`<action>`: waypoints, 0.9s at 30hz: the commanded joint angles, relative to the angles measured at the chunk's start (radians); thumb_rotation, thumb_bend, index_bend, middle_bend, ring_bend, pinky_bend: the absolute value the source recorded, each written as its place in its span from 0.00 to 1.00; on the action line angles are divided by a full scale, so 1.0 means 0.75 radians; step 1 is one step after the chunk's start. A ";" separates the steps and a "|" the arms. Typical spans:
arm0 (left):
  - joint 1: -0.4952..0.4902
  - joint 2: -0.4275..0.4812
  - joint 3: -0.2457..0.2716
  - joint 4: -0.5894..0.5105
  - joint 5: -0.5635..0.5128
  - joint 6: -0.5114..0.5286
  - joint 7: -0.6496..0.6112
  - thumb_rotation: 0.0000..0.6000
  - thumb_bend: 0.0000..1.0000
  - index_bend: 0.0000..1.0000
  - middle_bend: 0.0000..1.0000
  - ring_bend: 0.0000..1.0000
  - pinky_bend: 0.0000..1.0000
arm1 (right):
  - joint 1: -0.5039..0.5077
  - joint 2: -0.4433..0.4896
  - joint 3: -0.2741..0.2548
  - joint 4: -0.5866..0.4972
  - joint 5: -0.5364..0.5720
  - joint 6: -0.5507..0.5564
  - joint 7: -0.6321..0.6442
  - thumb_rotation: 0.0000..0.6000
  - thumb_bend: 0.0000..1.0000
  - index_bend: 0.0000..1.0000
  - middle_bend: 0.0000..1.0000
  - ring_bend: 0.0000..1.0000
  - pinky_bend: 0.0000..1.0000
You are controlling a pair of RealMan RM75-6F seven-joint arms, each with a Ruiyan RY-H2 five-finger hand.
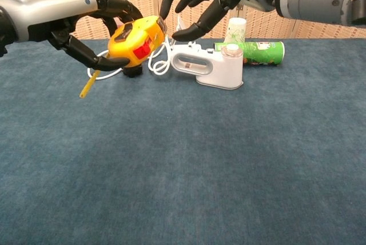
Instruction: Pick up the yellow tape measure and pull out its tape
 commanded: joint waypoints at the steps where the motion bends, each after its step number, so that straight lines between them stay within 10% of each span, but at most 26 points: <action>1: -0.004 -0.002 0.001 -0.002 -0.002 0.001 0.001 0.78 0.38 0.49 0.45 0.38 0.09 | 0.013 -0.008 -0.004 0.005 0.011 0.001 -0.006 1.00 0.31 0.40 0.11 0.17 0.08; 27: -0.018 0.011 0.013 0.028 -0.047 0.008 -0.037 0.78 0.38 0.50 0.46 0.39 0.09 | 0.042 -0.029 -0.042 0.031 0.026 0.041 0.018 1.00 0.31 0.58 0.17 0.19 0.08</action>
